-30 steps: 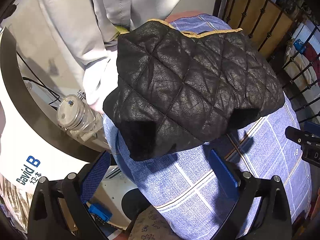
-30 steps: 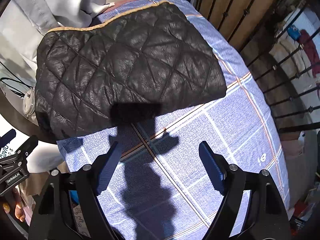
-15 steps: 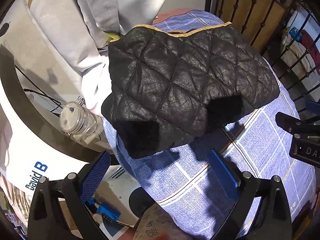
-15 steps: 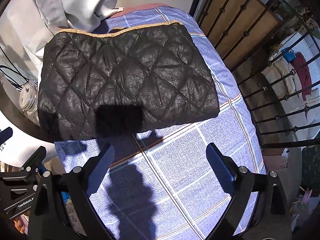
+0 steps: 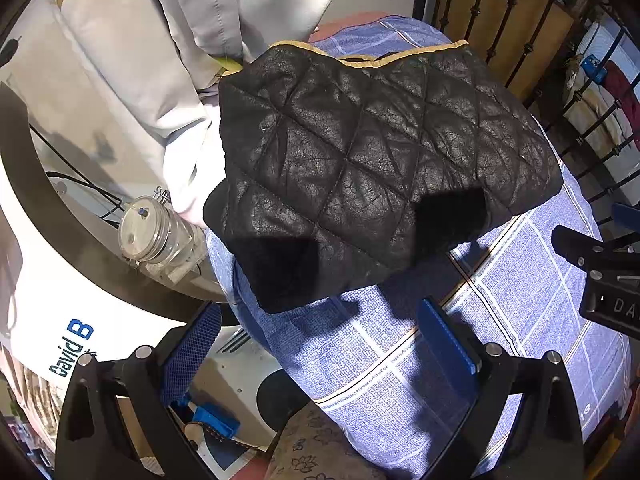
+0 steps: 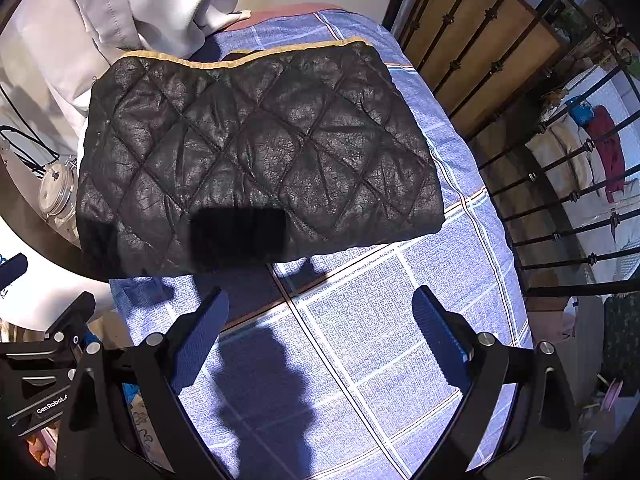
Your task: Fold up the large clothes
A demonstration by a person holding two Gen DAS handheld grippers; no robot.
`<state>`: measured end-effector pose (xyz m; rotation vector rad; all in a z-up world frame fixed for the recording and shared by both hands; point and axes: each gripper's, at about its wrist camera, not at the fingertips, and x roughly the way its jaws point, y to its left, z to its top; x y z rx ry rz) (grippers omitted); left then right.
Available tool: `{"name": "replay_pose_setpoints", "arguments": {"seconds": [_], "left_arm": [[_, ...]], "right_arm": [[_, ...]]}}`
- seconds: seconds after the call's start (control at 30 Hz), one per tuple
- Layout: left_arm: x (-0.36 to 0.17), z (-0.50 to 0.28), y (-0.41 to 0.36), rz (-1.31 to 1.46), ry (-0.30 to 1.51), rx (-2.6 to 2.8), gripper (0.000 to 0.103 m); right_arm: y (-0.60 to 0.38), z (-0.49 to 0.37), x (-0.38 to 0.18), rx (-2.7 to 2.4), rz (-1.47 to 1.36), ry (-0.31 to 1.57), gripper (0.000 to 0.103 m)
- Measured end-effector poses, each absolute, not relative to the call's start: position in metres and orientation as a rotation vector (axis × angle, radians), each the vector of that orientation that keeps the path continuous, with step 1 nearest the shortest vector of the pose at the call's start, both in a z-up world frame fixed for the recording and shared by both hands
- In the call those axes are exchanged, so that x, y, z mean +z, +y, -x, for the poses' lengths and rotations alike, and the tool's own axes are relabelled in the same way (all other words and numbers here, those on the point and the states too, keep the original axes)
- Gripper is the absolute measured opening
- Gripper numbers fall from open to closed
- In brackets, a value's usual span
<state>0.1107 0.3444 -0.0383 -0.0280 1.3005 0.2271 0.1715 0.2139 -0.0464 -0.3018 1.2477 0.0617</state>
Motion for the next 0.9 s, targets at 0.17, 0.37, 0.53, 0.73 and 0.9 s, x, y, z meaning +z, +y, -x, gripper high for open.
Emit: {"name": "replay_pose_setpoints", "arguments": {"seconds": [0.17, 0.37, 0.53, 0.73, 0.9], "left_arm": [[-0.0399, -0.11, 0.3455, 0.035, 1.306, 0.232, 0.097], [-0.0418, -0.1084, 0.3479, 0.044, 1.317, 0.251, 0.097], [-0.0406, -0.1081, 0.3493, 0.06, 1.309, 0.254, 0.097], [-0.0398, -0.1084, 0.3493, 0.064, 1.304, 0.254, 0.097], [-0.0404, -0.1088, 0.3504, 0.071, 1.306, 0.256, 0.097]], "right_arm": [[0.2151, -0.1719, -0.0469, 0.064, 0.306, 1.248, 0.092], [0.2162, -0.1722, -0.0477, 0.068, 0.305, 1.249, 0.092], [0.2188, -0.171, -0.0487, 0.075, 0.307, 1.248, 0.092], [0.2194, -0.1702, -0.0493, 0.078, 0.307, 1.249, 0.092], [0.2192, -0.1698, -0.0493, 0.087, 0.296, 1.253, 0.092]]}}
